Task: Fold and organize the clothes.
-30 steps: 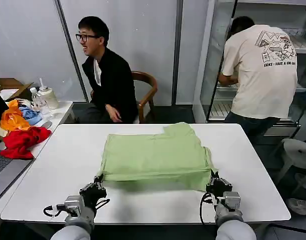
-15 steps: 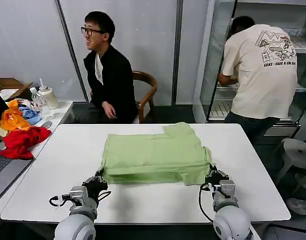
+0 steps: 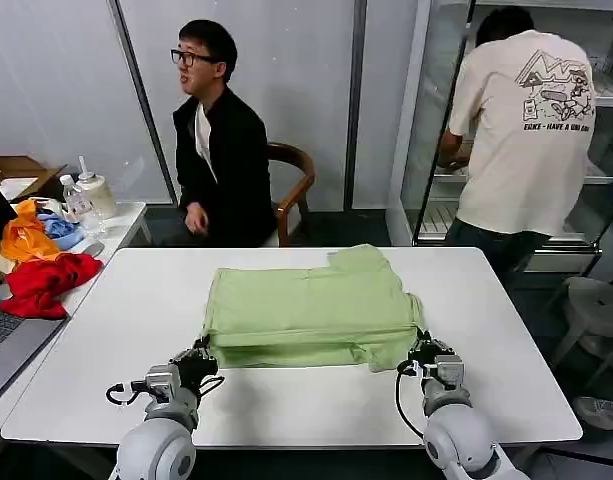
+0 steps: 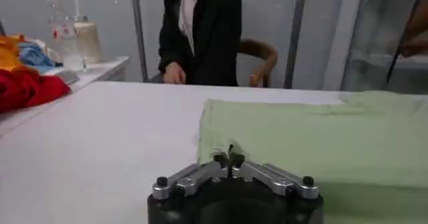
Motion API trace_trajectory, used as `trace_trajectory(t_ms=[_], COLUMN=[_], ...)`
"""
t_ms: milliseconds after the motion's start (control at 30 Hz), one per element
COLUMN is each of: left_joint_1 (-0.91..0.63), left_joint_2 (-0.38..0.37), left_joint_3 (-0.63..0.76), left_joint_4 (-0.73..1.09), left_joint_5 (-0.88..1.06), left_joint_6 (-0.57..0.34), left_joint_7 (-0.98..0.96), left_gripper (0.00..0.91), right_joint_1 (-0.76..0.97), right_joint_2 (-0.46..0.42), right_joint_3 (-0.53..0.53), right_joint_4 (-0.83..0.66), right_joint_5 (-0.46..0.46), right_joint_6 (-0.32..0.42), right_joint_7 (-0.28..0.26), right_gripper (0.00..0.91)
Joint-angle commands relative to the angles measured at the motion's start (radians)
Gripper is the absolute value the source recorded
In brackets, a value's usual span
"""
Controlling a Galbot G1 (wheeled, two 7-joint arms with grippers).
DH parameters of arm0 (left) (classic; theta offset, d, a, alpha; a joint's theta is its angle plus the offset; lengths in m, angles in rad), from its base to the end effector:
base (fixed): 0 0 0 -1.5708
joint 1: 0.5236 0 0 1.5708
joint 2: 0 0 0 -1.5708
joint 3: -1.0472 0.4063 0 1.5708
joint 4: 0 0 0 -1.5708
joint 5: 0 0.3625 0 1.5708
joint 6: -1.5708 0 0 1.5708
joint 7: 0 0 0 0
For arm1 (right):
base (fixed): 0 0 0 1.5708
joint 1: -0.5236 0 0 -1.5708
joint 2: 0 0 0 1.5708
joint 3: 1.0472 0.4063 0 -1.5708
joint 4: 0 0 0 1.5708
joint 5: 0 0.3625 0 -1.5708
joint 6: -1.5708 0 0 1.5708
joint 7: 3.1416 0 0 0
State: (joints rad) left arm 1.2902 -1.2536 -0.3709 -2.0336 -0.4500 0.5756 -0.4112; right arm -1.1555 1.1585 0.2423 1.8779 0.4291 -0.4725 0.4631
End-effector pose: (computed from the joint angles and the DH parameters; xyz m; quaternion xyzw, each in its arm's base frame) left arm 0.2516 0.0294 -0.3175 0.0338 -0.9743 0.0099 0.2226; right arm 0.2965 -0.0310 -0.3444 -0.0350 -0.9788 0.0511 0.1954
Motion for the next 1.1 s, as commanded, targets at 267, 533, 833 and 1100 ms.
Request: trace_trajectory(t_ms=[267,533,833,1100], left_joint_1=[-0.042,-0.023,-0.022,-0.004], left_joint_2=[-0.005,-0.001,0.012,0.053], left_joint_3=[0.003,0.001,-0.010,-0.055], left_joint_4=[0.106,0.101,0.091,0.071], left_joint_5=[-0.022,-0.027,-0.014,0.038], left_joint_6=[-0.051,-0.096,-0.109,-0.078], left_joint_7=[0.049,0.074,0.073,0.047], left_gripper=[0.907,0.907,0.907,0.907], right_joint_1=[0.020,0.017,0.000,-0.027], right_joint_2=[0.007,0.007,0.006,-0.010], right_joint_3=[-0.012,-0.013,-0.014,0.001], right_joint_4=[-0.073,-0.078,-0.046,0.051], right_joint_5=[-0.005,-0.011,-0.012,-0.015], right_joint_6=[0.039,0.054,0.052,0.022], right_joint_7=[-0.027,-0.032,-0.029,-0.019], right_gripper=[0.907,0.907,0.907,0.907])
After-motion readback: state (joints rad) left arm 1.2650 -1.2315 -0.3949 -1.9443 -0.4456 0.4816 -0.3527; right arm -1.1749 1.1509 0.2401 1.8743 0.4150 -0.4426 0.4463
